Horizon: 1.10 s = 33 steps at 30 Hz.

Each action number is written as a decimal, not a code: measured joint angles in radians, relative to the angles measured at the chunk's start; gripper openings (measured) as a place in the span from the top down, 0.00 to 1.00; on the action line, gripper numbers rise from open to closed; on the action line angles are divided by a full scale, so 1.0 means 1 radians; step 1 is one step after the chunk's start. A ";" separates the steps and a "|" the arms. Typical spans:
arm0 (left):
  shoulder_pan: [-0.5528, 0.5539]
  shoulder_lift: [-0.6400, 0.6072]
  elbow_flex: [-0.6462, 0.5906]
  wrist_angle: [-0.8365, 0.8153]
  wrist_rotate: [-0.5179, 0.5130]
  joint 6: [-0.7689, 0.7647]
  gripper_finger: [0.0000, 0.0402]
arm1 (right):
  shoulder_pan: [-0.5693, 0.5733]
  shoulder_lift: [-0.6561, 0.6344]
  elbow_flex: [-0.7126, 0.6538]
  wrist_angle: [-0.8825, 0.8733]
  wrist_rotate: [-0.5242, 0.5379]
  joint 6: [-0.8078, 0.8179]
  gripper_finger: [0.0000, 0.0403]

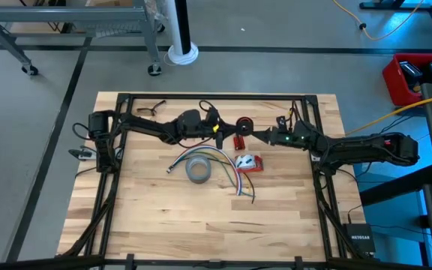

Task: Coil cords
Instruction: Uncoil the red wire from the black spool

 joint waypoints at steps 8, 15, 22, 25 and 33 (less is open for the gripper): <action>-0.003 0.000 0.000 0.000 0.002 -0.027 1.00 | 0.000 0.000 0.000 0.003 -0.011 0.000 0.61; -0.008 0.000 0.000 0.000 0.001 -0.034 1.00 | 0.000 0.000 0.000 0.028 -0.018 -0.001 0.61; -0.012 0.000 0.000 -0.017 0.001 -0.041 1.00 | 0.000 -0.001 0.000 0.055 0.032 -0.002 0.61; -0.016 0.000 0.000 -0.017 -0.001 -0.039 1.00 | 0.000 -0.001 0.000 0.051 0.039 -0.001 0.61; -0.018 0.000 0.000 -0.016 -0.003 -0.039 1.00 | 0.001 -0.001 0.000 0.024 0.055 0.024 0.61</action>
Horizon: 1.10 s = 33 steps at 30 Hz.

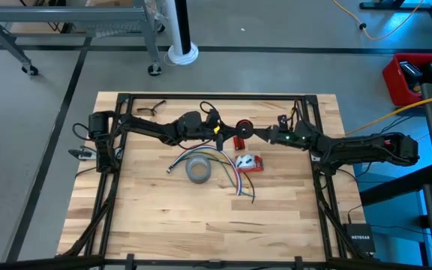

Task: Coil cords
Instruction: Uncoil the red wire from the black spool

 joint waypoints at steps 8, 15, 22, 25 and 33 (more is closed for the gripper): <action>0.000 0.000 0.000 0.031 -0.005 0.000 1.00 | -0.001 0.002 0.000 -0.080 0.015 0.025 0.61; 0.001 0.000 0.000 0.033 -0.021 0.024 1.00 | 0.000 0.001 0.000 -0.038 -0.010 0.023 0.61; 0.024 -0.002 0.000 -0.010 -0.070 0.030 1.00 | 0.000 0.001 -0.001 -0.030 -0.029 0.022 0.61; 0.035 0.000 0.000 -0.014 -0.078 0.012 1.00 | 0.000 0.001 0.000 -0.039 -0.025 0.022 0.61; 0.022 0.000 0.000 -0.028 -0.073 -0.007 1.00 | 0.000 0.001 0.000 -0.039 0.112 -0.028 0.61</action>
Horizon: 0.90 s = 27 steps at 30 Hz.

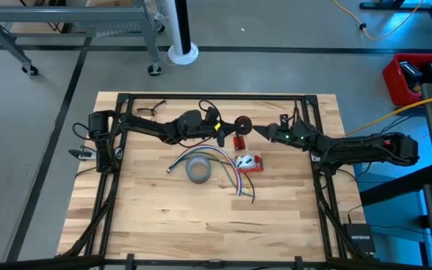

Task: Coil cords
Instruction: Uncoil the red wire from the black spool

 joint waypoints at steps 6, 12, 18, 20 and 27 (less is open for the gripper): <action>-0.006 0.000 0.000 -0.002 -0.005 -0.018 1.00 | 0.006 0.000 0.001 -0.006 0.017 -0.017 0.61; -0.006 0.000 0.000 -0.001 -0.019 -0.027 1.00 | 0.095 0.000 0.081 -0.112 0.097 -0.087 0.61; -0.010 0.000 0.000 0.004 -0.023 -0.029 1.00 | 0.139 0.000 0.151 -0.236 0.218 -0.160 0.61; -0.013 0.000 0.000 0.000 -0.021 -0.030 1.00 | 0.139 0.000 0.151 -0.242 0.218 -0.159 0.61; -0.029 0.000 0.000 0.000 -0.022 -0.029 1.00 | 0.139 0.005 0.151 -0.240 0.218 -0.152 0.61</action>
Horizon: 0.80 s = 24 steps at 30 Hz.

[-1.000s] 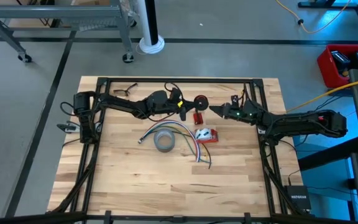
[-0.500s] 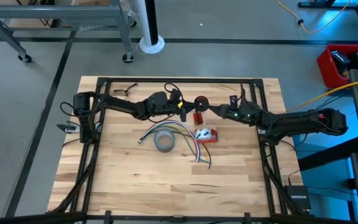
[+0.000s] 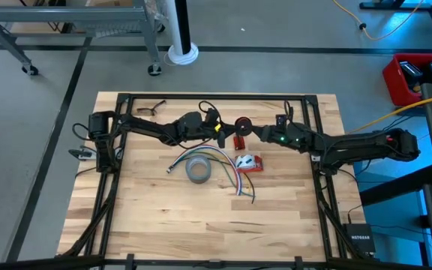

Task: Coil cords
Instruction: Uncoil the red wire from the black spool

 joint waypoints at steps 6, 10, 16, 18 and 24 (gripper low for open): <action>-0.013 0.000 0.003 -0.001 -0.006 0.001 1.00 | 0.000 0.067 0.001 0.014 -0.001 0.030 0.61; -0.013 0.001 0.015 -0.010 -0.014 0.010 1.00 | 0.000 0.127 0.001 0.046 -0.014 0.054 0.61; -0.013 0.001 0.020 0.005 -0.028 0.014 1.00 | 0.000 0.153 0.000 0.100 -0.031 0.074 0.61; -0.013 0.001 0.020 0.003 -0.029 0.014 1.00 | 0.000 0.153 0.000 0.092 -0.035 0.083 0.61; -0.013 0.001 0.020 0.004 -0.031 0.013 1.00 | 0.000 0.153 0.000 0.072 -0.046 0.109 0.61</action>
